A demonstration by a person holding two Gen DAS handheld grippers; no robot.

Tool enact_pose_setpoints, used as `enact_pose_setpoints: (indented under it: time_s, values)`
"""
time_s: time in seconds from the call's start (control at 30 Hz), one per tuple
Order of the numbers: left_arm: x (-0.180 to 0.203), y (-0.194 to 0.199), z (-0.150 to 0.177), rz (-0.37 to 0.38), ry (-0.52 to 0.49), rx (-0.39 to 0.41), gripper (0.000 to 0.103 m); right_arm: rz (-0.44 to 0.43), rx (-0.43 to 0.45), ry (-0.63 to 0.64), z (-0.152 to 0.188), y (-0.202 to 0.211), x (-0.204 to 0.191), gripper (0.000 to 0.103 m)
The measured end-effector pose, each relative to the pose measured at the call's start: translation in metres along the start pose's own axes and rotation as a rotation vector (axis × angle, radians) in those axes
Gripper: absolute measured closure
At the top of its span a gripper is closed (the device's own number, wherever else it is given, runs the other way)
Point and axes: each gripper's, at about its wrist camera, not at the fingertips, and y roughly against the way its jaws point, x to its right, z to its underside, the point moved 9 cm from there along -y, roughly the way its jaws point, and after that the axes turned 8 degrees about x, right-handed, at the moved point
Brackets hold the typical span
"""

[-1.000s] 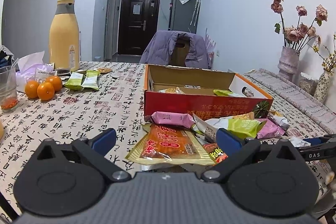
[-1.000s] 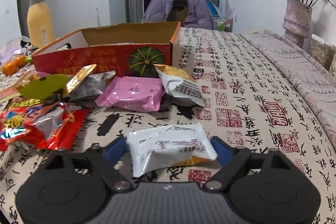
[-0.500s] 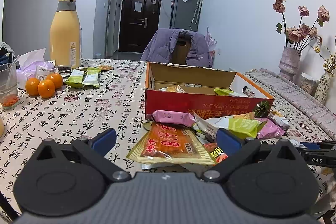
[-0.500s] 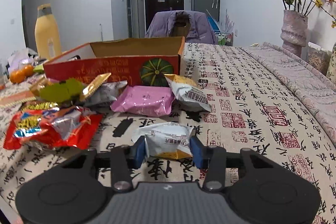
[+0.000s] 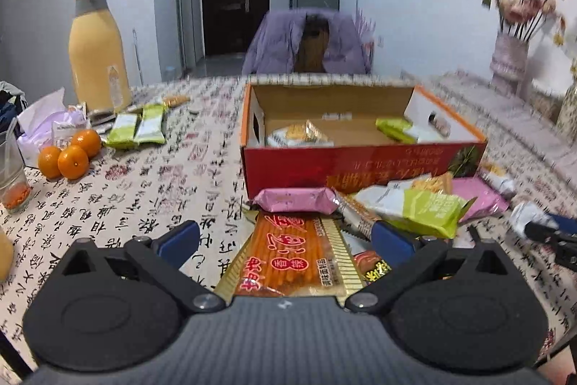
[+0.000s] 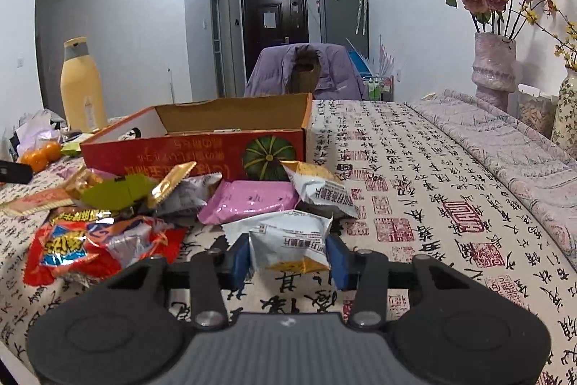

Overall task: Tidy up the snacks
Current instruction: 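Grasp the orange stick-snack packet with the left gripper while the right gripper holds the white sachet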

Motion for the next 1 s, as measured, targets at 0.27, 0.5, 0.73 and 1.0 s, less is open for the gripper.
enact_pose_setpoints:
  time_s: [0.27, 0.5, 0.73, 1.0]
  values:
    - [0.002, -0.045, 0.002, -0.014, -0.035, -0.22, 0.0, 0.002, 0.016, -0.019, -0.004, 0.001, 0.001, 0.059]
    - [0.007, -0.074, 0.01, -0.025, -0.063, -0.321, 0.0, -0.003, 0.02, -0.034, -0.005, 0.001, 0.001, 0.059]
    - [0.001, -0.082, 0.022, 0.001, 0.004, -0.354, 0.018, -0.001, 0.019, -0.04, -0.004, 0.002, 0.002, 0.059]
    - [0.0, -0.069, 0.024, 0.021, 0.024, -0.312, 0.041, -0.011, 0.016, -0.04, -0.002, 0.002, -0.003, 0.059]
